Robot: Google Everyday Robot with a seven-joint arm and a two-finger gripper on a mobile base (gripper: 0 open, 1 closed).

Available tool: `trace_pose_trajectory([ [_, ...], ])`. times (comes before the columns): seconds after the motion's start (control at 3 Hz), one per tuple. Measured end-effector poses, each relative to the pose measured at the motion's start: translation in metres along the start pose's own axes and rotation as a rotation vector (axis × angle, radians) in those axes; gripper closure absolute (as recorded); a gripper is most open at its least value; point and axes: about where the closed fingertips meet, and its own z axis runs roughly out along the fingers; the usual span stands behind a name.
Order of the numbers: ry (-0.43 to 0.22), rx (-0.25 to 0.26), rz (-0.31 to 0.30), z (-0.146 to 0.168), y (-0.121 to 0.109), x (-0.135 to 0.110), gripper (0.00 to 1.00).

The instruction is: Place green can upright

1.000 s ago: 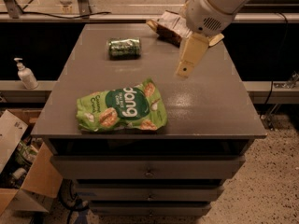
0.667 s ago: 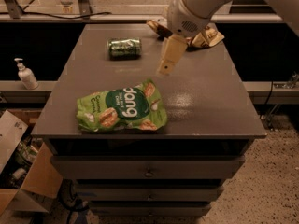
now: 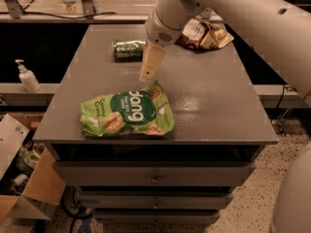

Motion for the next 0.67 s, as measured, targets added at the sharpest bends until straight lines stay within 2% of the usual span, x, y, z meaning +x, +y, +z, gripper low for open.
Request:
trace_pose_trajectory([
  [0.67, 0.015, 0.024, -0.023, 0.070, -0.058, -0.012, 0.00],
])
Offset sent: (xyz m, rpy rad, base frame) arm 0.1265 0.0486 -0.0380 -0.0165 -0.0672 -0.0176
